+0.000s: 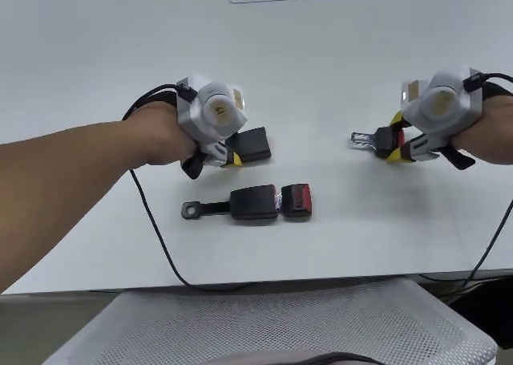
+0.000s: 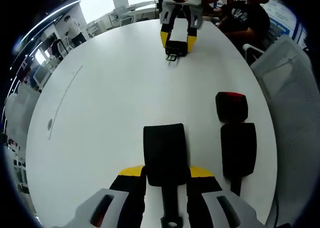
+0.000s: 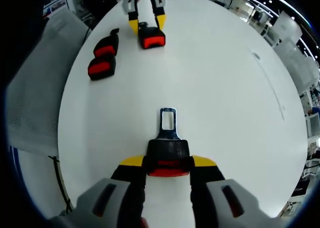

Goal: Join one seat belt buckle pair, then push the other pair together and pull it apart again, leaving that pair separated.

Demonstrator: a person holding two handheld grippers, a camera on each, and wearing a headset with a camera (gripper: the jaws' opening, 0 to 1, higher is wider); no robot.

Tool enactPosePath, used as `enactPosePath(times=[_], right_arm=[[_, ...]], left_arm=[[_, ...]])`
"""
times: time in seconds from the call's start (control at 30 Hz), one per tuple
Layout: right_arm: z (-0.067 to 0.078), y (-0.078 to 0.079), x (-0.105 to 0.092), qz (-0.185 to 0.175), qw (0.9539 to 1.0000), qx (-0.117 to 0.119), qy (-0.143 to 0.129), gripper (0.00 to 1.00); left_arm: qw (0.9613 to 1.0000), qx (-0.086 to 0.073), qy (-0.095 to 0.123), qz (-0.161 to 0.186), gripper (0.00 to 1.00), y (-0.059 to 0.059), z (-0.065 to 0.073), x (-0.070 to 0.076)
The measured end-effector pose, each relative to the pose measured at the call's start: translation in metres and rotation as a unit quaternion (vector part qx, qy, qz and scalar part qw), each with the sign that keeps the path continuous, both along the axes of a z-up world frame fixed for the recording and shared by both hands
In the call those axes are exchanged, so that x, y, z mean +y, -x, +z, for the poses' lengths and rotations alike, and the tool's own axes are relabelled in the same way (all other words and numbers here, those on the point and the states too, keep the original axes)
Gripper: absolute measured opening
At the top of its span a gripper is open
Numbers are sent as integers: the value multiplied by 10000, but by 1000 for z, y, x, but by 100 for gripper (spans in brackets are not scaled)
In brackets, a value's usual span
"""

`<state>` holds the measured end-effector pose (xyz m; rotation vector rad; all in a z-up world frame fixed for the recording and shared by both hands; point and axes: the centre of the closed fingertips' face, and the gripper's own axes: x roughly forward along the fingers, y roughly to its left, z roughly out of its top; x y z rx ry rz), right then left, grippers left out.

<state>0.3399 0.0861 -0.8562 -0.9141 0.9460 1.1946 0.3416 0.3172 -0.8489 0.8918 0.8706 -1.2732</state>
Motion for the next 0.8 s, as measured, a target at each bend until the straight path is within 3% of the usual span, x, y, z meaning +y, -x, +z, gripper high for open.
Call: enactPosePath(times=[0.23, 0.53, 0.8], right_arm=[[-1, -1, 0, 360, 9993, 82, 5, 34], [-1, -2, 3, 230, 9997, 2, -57, 34], [1, 0, 22, 225, 9996, -43, -171, 34]], left_arm=[[9993, -72, -115, -360, 32, 2, -3, 1], [9996, 40, -55, -270, 32, 0, -5, 3], [9996, 145, -165, -173, 32, 0, -6, 4]])
